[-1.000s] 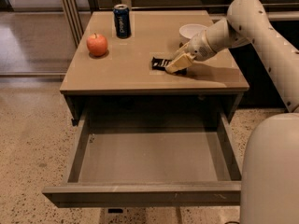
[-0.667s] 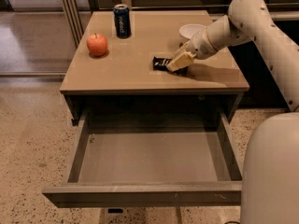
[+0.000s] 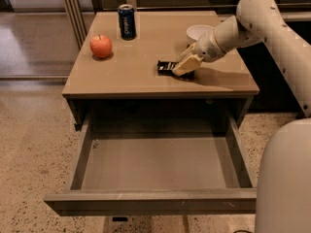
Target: Place rxbar chocolate into top drawer
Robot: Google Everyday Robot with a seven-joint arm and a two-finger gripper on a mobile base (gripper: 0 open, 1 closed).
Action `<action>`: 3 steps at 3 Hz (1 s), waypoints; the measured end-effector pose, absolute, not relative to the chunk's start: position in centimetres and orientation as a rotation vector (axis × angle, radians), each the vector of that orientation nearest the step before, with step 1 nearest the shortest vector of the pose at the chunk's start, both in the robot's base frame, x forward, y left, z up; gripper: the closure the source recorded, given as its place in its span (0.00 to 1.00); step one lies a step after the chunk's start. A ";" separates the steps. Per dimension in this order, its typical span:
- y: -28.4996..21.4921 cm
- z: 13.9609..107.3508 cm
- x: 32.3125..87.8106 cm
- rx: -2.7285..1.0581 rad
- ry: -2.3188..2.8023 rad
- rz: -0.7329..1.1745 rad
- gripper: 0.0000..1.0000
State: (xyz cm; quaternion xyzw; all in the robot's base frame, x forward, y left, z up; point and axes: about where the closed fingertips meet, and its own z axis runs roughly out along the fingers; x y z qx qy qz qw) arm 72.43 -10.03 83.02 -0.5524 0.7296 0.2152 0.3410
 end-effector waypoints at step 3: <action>-10.7 85.7 56.3 -1.475 1.847 0.713 1.00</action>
Offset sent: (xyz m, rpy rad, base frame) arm -0.1810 -0.0168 0.0497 0.0296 -0.0674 0.1100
